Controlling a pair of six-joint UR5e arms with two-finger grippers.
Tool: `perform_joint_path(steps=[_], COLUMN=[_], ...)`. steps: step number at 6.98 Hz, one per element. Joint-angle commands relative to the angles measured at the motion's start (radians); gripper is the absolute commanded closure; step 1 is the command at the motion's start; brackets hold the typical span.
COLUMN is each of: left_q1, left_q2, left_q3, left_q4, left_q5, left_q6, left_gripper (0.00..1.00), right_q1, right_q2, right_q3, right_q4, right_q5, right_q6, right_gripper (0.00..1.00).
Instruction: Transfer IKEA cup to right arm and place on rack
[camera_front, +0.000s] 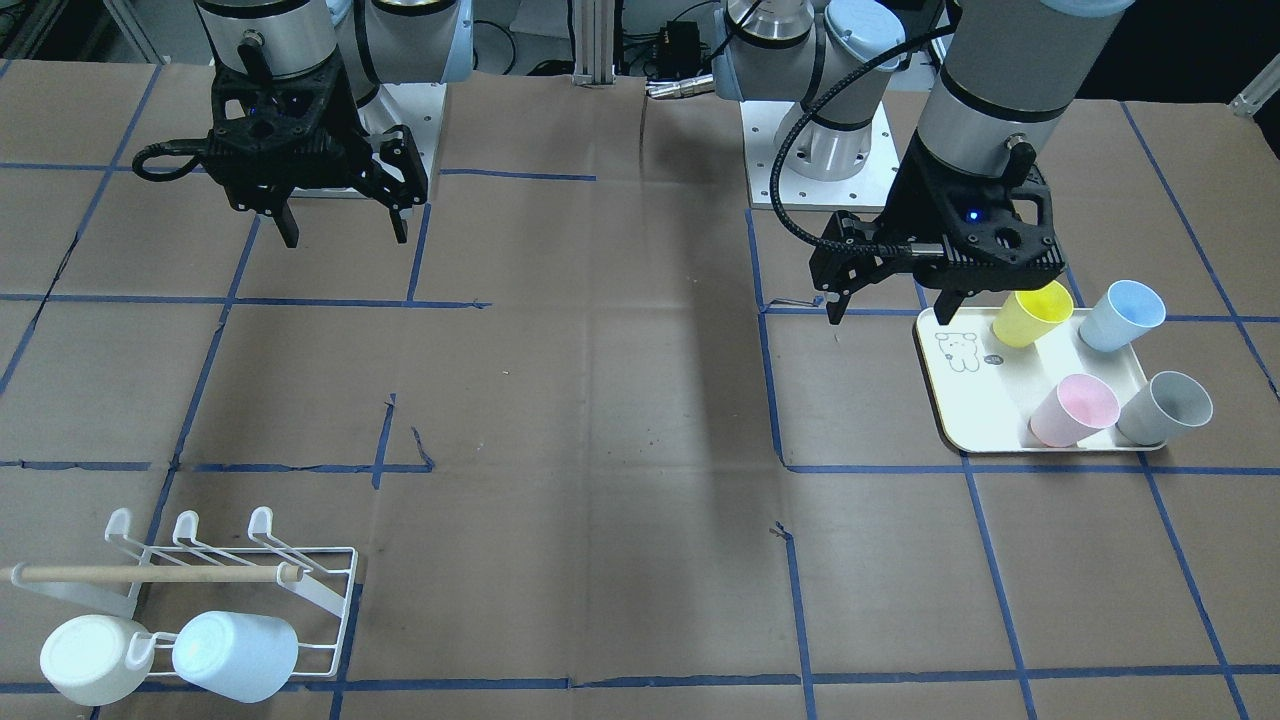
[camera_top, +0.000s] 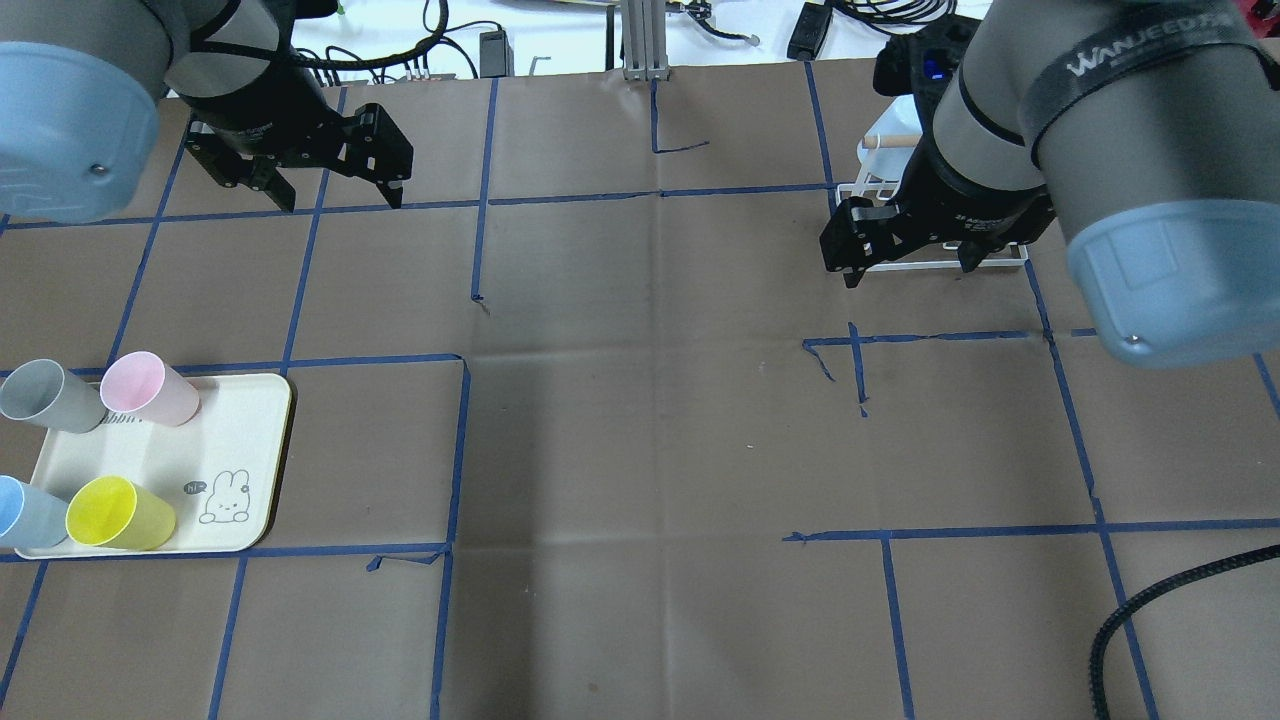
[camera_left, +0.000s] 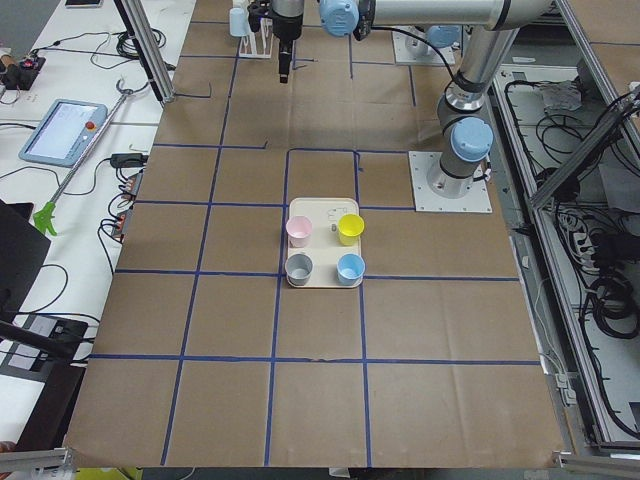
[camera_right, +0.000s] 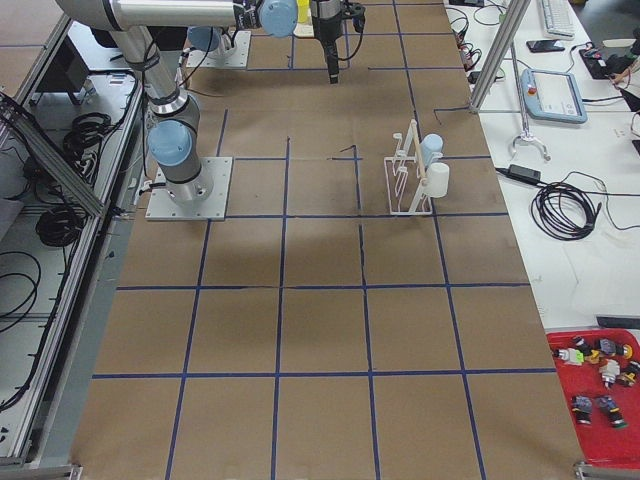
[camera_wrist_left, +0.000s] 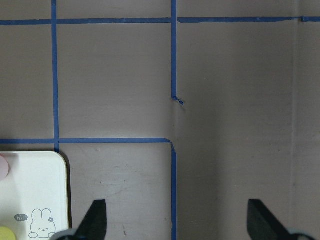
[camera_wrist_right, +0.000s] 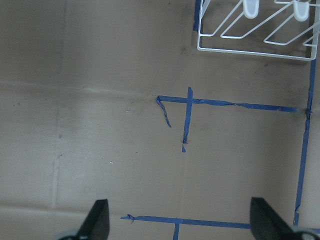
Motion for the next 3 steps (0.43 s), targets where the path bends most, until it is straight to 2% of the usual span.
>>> perform_joint_path(steps=[1,3], left_q1=[0.0,0.0], left_q2=[0.0,0.0], left_q3=[0.0,0.0], left_q4=[0.0,0.0], left_q5=[0.0,0.0], left_q6=[0.0,0.0], left_gripper=[0.0,0.0], right_q1=[0.0,0.002], right_q2=[0.0,0.003], right_q3=[0.0,-0.002], right_q4=[0.0,-0.002], right_q5=[-0.002,-0.001], right_q6=[0.001,0.004], right_gripper=[0.0,0.0])
